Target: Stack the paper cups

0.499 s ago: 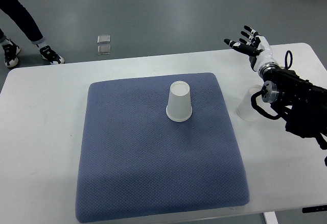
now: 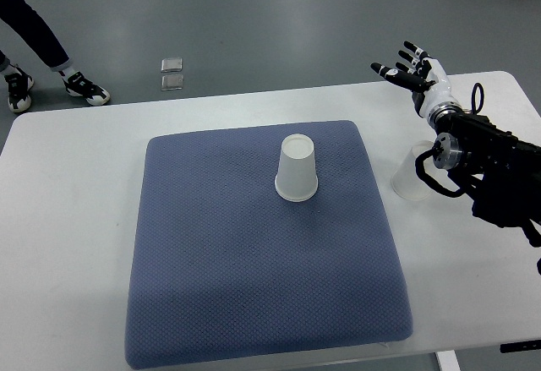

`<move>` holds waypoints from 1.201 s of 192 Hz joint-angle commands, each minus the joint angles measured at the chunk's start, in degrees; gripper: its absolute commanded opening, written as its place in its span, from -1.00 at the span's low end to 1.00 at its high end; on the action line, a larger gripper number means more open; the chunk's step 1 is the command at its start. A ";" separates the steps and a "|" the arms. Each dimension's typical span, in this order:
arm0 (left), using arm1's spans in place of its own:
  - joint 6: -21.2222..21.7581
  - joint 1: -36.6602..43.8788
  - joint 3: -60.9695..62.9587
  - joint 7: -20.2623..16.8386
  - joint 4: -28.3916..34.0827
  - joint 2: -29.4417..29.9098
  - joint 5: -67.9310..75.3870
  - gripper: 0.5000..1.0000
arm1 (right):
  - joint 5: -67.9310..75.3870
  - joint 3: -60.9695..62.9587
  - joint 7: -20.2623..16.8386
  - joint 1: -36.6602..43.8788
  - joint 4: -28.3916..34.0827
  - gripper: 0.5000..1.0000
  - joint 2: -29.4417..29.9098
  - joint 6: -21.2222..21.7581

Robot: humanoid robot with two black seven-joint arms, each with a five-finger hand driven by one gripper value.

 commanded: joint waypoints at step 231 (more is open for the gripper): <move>0.00 0.00 0.00 0.00 0.01 0.00 0.01 1.00 | -0.24 6.88 -0.61 0.66 2.95 0.67 -2.73 3.07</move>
